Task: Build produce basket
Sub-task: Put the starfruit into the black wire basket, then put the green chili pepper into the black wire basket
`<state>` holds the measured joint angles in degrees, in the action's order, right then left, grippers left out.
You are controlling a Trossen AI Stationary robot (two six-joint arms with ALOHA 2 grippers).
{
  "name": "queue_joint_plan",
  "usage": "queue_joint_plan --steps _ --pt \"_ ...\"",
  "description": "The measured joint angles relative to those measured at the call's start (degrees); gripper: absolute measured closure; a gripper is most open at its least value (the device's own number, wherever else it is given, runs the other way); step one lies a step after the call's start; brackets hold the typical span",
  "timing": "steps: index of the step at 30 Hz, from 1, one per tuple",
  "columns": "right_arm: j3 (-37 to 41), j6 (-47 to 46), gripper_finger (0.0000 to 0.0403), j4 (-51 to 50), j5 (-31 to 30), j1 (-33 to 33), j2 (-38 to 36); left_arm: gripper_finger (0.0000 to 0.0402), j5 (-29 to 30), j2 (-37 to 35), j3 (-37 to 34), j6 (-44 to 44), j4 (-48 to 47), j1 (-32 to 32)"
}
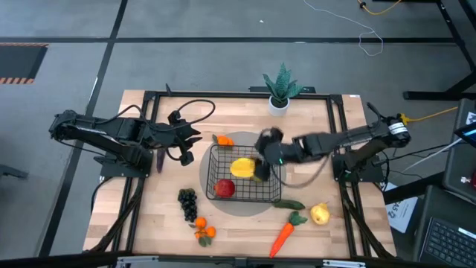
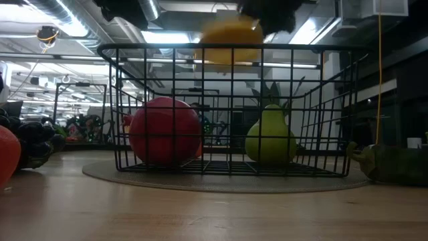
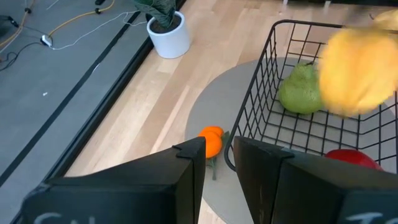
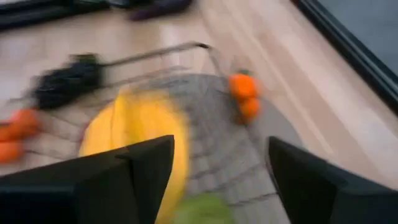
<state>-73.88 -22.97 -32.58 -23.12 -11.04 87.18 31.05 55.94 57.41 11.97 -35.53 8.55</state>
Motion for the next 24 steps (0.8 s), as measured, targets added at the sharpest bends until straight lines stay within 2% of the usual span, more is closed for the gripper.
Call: queue_joint_plan --steps 2,3,5,8,15,21,24 --pt "0.1 3.2 0.0159 0.5 8.6 1.1 0.1 0.0329 0.0 0.0 0.0 0.0 0.0 0.0" --pt "0.1 3.3 0.0162 1.4 9.1 1.3 0.1 0.0329 0.0 0.0 0.0 0.0 0.0 0.0" --pt "0.0 1.1 0.0167 1.3 5.7 1.1 0.3 0.0329 0.0 0.0 0.0 0.1 0.0 0.0" --pt "0.1 3.7 0.0173 0.2 6.1 2.1 0.3 0.0329 0.0 0.0 0.0 0.1 0.0 0.0" --pt "-0.1 4.1 0.0175 0.4 0.2 1.9 0.2 0.0329 0.0 0.0 0.0 0.1 0.0 0.0" --pt "-4.8 -1.2 0.0175 -13.3 0.9 1.6 0.2 0.0329 0.0 0.0 0.0 0.1 0.0 0.0" --pt "-7.8 -3.5 0.0175 -22.3 4.0 2.0 0.2 0.0329 0.0 0.0 0.0 0.1 0.0 0.0"
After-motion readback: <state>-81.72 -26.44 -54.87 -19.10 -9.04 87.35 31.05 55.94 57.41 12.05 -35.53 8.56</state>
